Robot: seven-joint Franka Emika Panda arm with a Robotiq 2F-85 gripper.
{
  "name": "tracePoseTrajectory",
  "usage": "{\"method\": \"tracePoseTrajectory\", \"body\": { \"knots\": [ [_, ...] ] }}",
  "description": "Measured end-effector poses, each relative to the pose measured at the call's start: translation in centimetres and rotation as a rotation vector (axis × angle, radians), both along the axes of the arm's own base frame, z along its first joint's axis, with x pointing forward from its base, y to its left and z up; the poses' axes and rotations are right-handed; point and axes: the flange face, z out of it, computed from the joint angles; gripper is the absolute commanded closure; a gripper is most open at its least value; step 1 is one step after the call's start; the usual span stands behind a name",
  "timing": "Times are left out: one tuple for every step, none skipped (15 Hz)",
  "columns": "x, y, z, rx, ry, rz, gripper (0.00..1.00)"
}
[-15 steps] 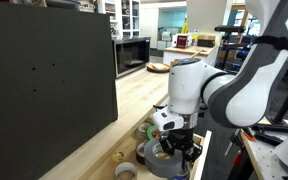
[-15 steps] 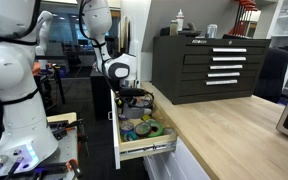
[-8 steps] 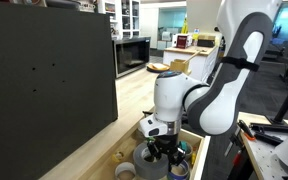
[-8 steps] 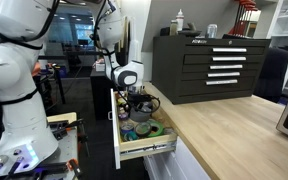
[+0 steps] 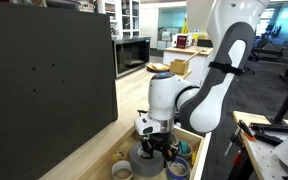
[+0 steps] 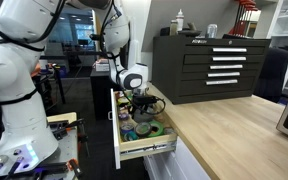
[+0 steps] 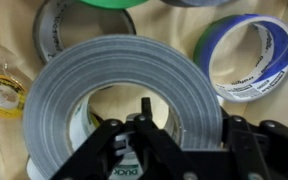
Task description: Pick up the gray masking tape and put it in the open drawer
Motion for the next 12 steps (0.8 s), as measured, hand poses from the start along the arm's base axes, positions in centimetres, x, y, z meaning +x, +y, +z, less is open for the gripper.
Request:
{"method": "tracePoseTrajectory", "body": {
  "knots": [
    [0.3,-0.3,0.1,0.001,-0.005,-0.005,0.05],
    [0.6,-0.7,0.3,0.002,-0.009,-0.012,0.01],
    [0.8,-1.0,0.4,0.004,-0.013,-0.020,0.00],
    [1.0,-1.4,0.6,0.006,-0.016,-0.027,0.00],
    [1.2,-1.9,0.8,0.008,-0.020,-0.033,0.00],
    [1.4,-2.3,1.1,0.011,-0.024,-0.039,0.00],
    [1.6,-2.7,1.4,0.014,-0.029,-0.041,0.00],
    [1.8,-3.1,1.9,0.018,-0.035,-0.047,0.00],
    [2.0,-3.4,2.5,0.024,-0.039,-0.056,0.00],
    [2.3,-3.6,3.4,0.032,-0.045,-0.072,0.00],
    [2.5,-3.9,4.4,0.043,-0.050,-0.089,0.00],
    [2.7,-4.2,5.6,0.056,-0.052,-0.109,0.00]
  ]
}}
